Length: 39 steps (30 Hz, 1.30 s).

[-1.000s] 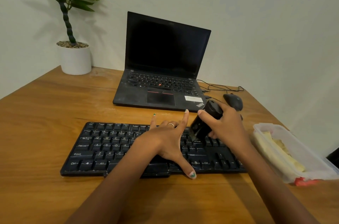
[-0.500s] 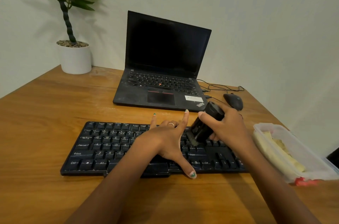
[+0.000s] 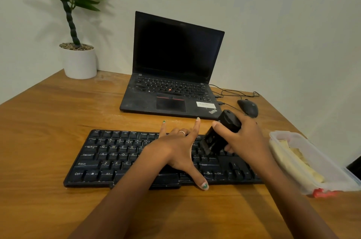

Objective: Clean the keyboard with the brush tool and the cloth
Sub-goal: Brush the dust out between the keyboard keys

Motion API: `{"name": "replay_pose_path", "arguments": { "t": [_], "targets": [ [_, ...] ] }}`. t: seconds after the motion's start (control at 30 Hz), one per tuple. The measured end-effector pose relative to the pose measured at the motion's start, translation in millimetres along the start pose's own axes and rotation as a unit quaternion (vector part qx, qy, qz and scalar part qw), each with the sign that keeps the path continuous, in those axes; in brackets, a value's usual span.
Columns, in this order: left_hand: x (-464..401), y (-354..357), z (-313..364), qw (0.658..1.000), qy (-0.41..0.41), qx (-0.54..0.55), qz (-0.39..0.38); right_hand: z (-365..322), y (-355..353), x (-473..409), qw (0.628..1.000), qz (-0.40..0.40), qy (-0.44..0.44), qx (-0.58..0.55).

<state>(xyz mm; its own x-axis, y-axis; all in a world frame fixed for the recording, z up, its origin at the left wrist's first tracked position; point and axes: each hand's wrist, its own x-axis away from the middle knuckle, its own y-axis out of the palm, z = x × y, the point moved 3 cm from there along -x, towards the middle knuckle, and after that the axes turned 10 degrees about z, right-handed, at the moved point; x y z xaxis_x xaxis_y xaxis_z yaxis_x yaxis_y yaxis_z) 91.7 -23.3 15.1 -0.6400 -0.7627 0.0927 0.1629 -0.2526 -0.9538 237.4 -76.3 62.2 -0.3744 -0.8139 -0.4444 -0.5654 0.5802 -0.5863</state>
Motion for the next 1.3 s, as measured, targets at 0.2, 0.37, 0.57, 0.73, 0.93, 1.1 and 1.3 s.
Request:
{"name": "replay_pose_path", "arguments": {
  "t": [0.2, 0.37, 0.57, 0.73, 0.93, 1.1, 1.3],
  "targets": [
    [0, 1, 0, 1.000, 0.000, -0.003, -0.002, 1, -2, 2, 0.999, -0.009, 0.009, -0.032],
    [0, 1, 0, 1.000, -0.001, -0.003, -0.004, 2, -3, 1, 0.996, 0.049, -0.040, 0.065],
    [0, 0, 0, 1.000, 0.001, -0.005, -0.003, 10, -11, 0, 1.000, -0.014, 0.021, 0.012],
    [0, 1, 0, 1.000, 0.001, -0.006, -0.007, 12, -11, 7, 1.000, -0.011, 0.008, -0.006],
    [0, 1, 0, 1.000, 0.000, -0.007, -0.007, 12, -15, 8, 1.000, 0.006, 0.015, -0.009],
    [1, 0, 1, 1.000, -0.001, -0.004, -0.006, 5, -10, 11, 1.000, -0.001, 0.008, -0.012],
    [1, 0, 1, 1.000, 0.000, -0.004, -0.007, 5, -11, 10, 1.000, -0.024, 0.004, -0.009]
  ]
}}
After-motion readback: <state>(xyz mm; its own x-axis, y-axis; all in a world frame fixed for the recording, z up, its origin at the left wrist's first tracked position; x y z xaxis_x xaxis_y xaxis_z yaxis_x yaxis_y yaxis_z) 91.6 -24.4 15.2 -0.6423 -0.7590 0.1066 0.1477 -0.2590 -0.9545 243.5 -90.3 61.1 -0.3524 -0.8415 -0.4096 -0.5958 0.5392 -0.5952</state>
